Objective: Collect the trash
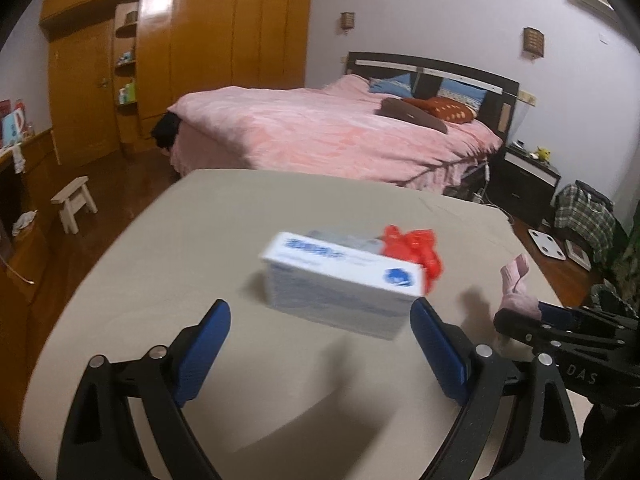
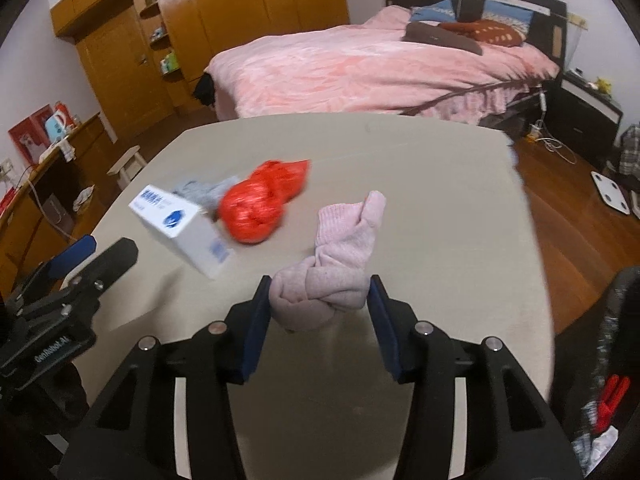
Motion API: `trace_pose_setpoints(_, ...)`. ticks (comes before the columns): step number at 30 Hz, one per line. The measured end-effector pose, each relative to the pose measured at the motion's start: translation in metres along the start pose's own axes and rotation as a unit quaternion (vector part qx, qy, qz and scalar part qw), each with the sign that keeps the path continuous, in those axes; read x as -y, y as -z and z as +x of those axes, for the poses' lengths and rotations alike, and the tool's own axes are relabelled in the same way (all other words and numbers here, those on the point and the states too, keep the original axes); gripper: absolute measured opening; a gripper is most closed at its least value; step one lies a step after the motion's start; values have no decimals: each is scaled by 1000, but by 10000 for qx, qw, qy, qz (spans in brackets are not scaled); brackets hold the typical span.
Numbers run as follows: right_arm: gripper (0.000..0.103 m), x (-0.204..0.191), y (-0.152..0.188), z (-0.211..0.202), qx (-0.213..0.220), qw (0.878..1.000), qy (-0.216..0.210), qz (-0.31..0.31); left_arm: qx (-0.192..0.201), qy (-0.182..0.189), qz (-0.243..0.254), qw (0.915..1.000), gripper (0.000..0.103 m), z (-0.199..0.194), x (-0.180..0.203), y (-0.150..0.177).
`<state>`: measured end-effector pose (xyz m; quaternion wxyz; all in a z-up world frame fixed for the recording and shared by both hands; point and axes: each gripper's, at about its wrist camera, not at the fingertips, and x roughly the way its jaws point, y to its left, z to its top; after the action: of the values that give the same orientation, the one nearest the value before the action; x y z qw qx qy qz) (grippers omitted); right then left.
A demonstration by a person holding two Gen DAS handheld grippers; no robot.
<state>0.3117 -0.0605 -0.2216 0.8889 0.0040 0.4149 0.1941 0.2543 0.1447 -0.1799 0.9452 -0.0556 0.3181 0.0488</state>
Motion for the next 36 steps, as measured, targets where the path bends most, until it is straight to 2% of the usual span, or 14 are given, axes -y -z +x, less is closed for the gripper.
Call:
trace_pose_setpoints(5,46,18,-1,-5,56,9999,91,96,-111,11,53,9999,90,19,23,-6)
trace_pose_setpoints(11,46,29,-1,-3,70,9998,69,179,-344,-100,6,9994,90,37,27,-8)
trace_pose_setpoints(16,46,24,-2,-2,78,9998,22,164,-473,-263,-95,9985,90,42,18,-6)
trace_pose_setpoints(23,46,14,-4,0,72,9999,12,91,-512,-345,-212,9979,90,29,-3,4)
trace_pose_setpoints(32,46,3,-5,3,38,10000,1,-4,-515,-756,-392,9950,90,10,-45,14)
trace_pose_setpoints(36,46,-1,-7,3,48,10000,6,-39,-423,-492,-556,9963,90,2,-48,12)
